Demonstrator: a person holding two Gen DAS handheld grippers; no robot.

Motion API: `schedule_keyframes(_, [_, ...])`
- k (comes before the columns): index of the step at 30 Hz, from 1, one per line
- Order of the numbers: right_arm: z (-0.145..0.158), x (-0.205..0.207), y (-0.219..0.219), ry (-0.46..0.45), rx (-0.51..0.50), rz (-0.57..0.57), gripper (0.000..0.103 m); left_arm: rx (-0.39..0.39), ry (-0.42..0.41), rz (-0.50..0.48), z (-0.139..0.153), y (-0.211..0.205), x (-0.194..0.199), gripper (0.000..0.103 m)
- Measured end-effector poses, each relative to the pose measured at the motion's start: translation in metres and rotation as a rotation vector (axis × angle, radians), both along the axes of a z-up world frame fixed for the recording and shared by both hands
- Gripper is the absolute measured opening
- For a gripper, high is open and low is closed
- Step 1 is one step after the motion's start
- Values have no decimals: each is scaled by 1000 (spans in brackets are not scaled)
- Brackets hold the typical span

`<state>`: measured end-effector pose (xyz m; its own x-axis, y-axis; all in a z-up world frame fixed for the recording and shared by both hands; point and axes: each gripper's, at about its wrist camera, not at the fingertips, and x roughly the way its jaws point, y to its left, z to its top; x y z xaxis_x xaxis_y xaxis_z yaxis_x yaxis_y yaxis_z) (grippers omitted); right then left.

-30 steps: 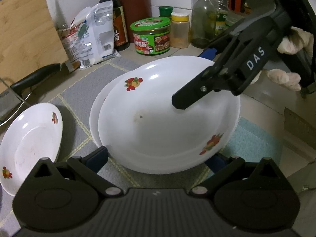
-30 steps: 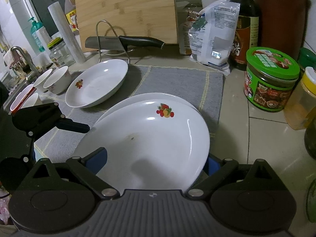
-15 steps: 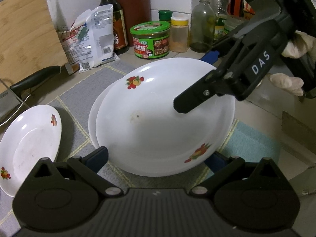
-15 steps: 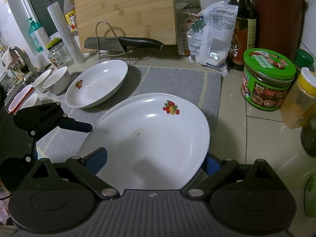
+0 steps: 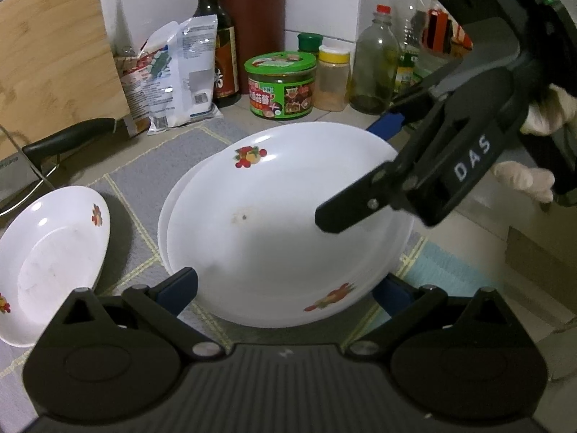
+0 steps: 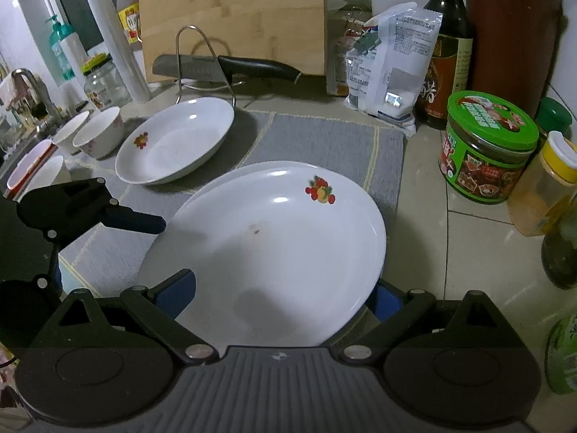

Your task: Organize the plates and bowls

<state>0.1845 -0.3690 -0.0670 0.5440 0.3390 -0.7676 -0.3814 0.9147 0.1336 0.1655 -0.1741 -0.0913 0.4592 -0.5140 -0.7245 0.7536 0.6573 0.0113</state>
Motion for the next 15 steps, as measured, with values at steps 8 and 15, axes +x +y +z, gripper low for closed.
schedule_keyframes(8, [-2, 0, 4, 8, -40, 33, 100, -23, -7, 16, 3, 1, 0, 102])
schedule_keyframes(15, [-4, -1, 5, 12, -69, 46, 101, -19, -16, 27, 1, 1, -1, 102])
